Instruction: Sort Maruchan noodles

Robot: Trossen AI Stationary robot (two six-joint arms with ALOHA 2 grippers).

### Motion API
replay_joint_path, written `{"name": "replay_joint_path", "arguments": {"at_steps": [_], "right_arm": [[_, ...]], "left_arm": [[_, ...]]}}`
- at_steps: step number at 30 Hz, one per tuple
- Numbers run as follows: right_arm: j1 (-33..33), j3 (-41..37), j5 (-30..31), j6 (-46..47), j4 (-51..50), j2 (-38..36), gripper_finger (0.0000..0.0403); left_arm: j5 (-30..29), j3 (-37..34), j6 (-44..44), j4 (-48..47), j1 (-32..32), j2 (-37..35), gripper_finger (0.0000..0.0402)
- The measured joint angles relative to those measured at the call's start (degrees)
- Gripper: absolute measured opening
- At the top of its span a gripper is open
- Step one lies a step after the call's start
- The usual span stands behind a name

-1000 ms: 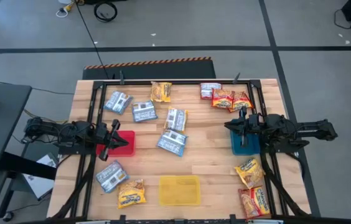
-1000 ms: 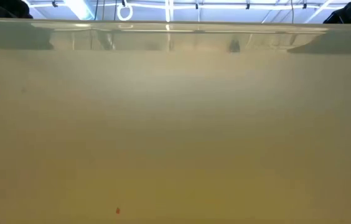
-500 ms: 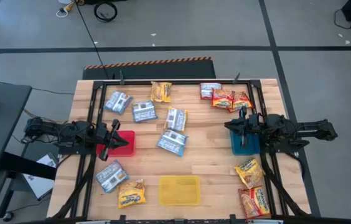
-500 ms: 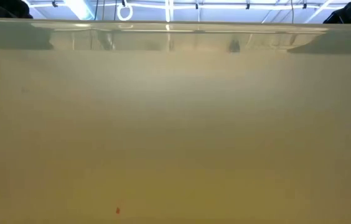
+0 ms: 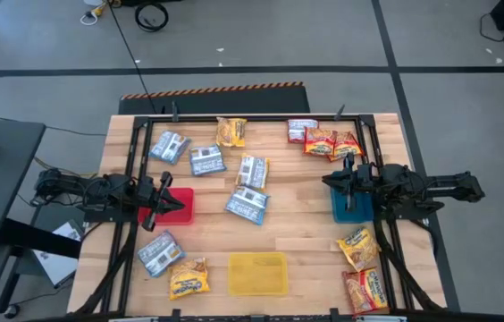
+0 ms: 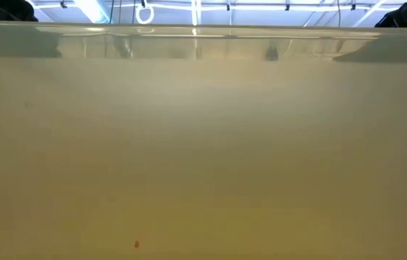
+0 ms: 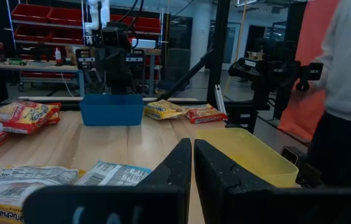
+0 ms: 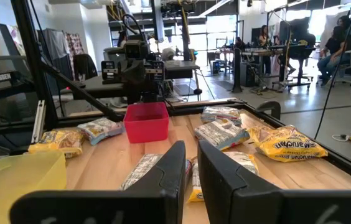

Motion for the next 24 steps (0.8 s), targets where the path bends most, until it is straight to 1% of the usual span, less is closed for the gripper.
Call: {"name": "replay_joint_path", "arguments": {"at_steps": [7, 8, 12, 13, 15, 17, 19, 22, 24], "right_arm": [[0.0, 0.0, 0.0, 0.2, 0.2, 0.0, 0.005], [0.0, 0.0, -0.3, 1.6, 0.7, 0.0, 0.005], [0.3, 0.0, -4.2, 16.9, 5.0, 0.0, 0.005], [0.4, 0.0, -3.4, 18.3, 6.3, 0.0, 0.005], [0.1, 0.0, 0.2, 21.0, 6.6, 0.2, 0.005], [0.1, 0.4, 1.7, 22.7, 4.9, 0.5, 0.005], [0.3, 2.1, 0.4, 23.0, 2.4, 1.5, 0.005], [1.5, 7.1, -2.7, 24.6, -4.7, 4.6, 0.0047], [3.1, 12.0, -3.0, 25.6, -10.4, 8.1, 0.0041]], "left_arm": [[0.0, 0.0, 0.0, 0.0, 0.0, 0.0, 0.0025], [0.0, 0.0, 0.0, 0.0, 0.0, 0.0, 0.0025], [0.0, 0.0, 0.0, 0.0, 0.0, 0.0, 0.0025], [0.0, 0.0, 0.0, 0.0, 0.0, 0.0, 0.0025], [0.0, 0.0, 0.0, 0.0, 0.0, 0.0, 0.0025], [0.0, 0.0, 0.0, 0.0, 0.0, 0.0, 0.0025], [0.0, 0.0, 0.0, 0.0, 0.0, 0.0, 0.0025], [0.0, 0.0, 0.0, 0.0, 0.0, 0.0, 0.0025], [0.0, 0.0, 0.0, 0.0, 0.0, 0.0, 0.0025]]}}
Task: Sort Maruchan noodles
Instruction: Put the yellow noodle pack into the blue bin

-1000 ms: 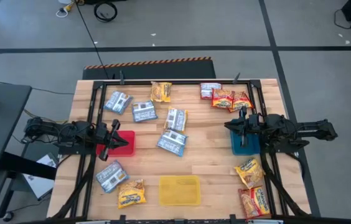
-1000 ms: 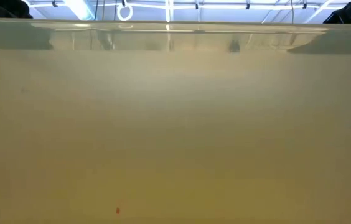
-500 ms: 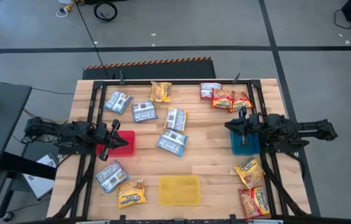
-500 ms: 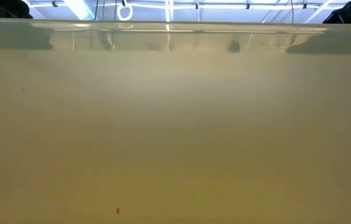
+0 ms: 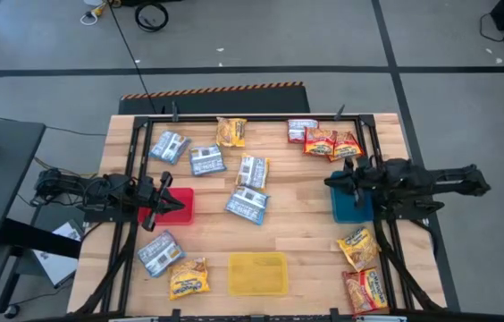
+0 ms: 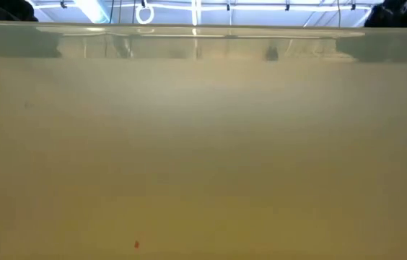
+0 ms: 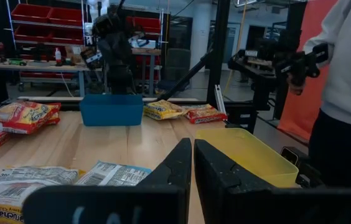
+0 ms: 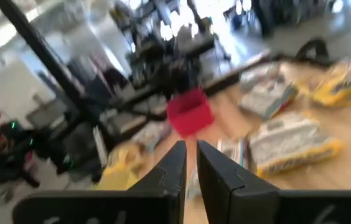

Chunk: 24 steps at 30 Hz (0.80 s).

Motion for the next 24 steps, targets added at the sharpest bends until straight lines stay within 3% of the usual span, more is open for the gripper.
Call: {"name": "replay_joint_path", "arguments": {"at_steps": [6, 13, 18, 24], "right_arm": [[5.4, 18.0, 0.6, 3.3, -20.9, 16.3, 0.0009], [14.6, 35.6, 0.3, 4.9, -39.6, 39.4, 0.0008], [20.5, 46.1, -0.1, 13.9, -50.2, 54.0, 0.0005], [28.3, 55.6, -6.7, 18.3, -60.7, 67.6, 0.0004]], "left_arm": [[0.0, 0.0, 0.0, 0.0, 0.0, 0.0, 0.0025], [0.0, 0.0, 0.0, 0.0, 0.0, 0.0, 0.0025], [0.0, 0.0, 0.0, 0.0, 0.0, 0.0, 0.0025], [0.0, 0.0, 0.0, 0.0, 0.0, 0.0, 0.0025]]}}
